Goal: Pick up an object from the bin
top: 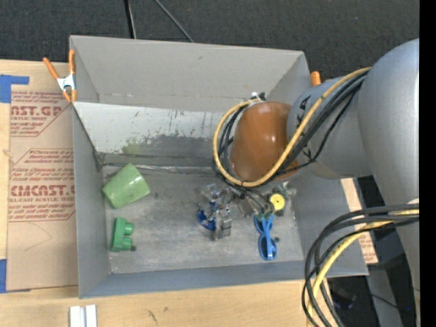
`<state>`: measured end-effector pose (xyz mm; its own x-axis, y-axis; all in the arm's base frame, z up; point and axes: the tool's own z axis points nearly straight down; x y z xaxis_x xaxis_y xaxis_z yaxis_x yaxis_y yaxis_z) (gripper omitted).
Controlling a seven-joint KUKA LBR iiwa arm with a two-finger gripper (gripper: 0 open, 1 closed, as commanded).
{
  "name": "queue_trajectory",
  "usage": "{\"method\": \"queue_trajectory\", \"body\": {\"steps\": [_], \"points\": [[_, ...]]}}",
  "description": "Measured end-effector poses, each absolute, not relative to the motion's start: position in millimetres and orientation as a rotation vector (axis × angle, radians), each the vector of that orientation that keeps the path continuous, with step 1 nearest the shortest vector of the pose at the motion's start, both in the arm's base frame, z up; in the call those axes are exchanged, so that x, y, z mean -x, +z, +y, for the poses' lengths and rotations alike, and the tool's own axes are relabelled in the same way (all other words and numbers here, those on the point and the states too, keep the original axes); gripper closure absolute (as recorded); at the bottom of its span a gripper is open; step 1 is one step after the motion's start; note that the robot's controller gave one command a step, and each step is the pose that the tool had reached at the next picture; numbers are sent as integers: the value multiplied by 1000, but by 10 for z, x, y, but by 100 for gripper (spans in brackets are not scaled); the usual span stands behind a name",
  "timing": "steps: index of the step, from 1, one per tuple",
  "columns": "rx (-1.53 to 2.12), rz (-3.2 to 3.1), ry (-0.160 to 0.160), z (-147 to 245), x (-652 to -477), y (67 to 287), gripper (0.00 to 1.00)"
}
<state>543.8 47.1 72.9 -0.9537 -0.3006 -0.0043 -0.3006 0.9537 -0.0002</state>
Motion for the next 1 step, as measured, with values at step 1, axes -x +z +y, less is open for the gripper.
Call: {"method": "queue_trajectory", "body": {"steps": [1], "points": [[1513, 2745, -2, 542, -5443, 2463, 100]]}}
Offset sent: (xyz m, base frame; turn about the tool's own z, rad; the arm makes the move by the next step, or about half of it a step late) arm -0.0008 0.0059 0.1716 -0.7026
